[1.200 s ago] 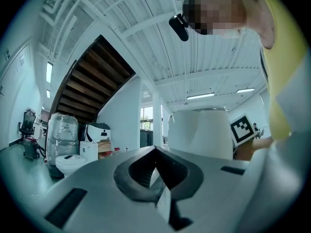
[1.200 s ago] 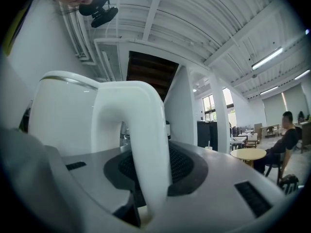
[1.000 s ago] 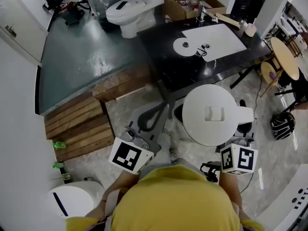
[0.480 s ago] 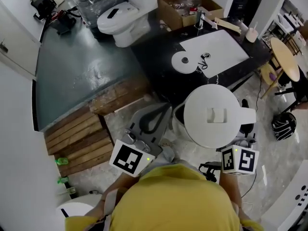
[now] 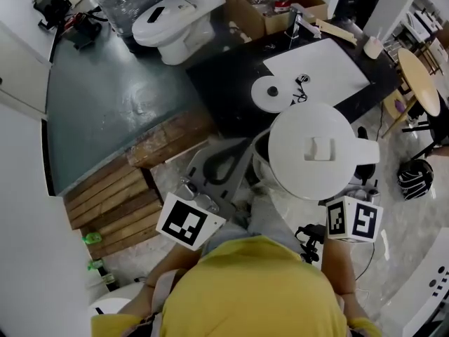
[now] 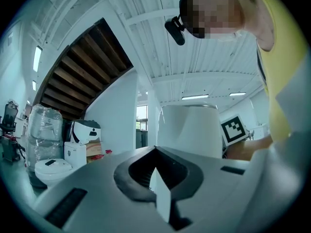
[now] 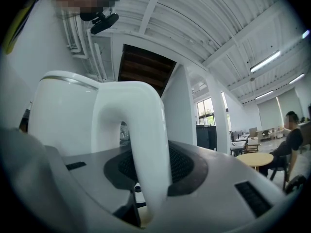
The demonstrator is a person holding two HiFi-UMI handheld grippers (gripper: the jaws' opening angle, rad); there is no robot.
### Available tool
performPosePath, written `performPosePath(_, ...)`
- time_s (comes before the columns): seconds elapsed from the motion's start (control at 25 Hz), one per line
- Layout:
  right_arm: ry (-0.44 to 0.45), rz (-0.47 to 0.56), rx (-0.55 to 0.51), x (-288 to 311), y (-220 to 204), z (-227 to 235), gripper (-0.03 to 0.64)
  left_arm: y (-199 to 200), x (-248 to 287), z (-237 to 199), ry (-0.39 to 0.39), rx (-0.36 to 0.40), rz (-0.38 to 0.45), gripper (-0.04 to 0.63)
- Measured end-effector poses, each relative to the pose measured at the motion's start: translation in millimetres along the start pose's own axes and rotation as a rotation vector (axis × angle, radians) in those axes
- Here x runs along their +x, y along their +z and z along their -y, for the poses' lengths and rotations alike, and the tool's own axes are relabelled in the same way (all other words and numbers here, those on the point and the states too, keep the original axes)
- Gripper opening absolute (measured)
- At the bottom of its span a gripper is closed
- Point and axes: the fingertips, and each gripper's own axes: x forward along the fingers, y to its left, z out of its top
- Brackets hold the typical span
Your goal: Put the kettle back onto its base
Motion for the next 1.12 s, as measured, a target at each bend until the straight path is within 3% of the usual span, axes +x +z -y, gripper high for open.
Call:
performPosePath(0.56, 0.069, -0.003, 0.007, 108, -24, 29, 0.115, -21, 82, -42, 0.011, 0.004, -0.041, 0.003)
performPosePath(1.12, 0.15, 0.04, 0.011, 197, -52, 34, 0.115, -58, 130, -93, 0.105, 0.029, -0.095, 0.003)
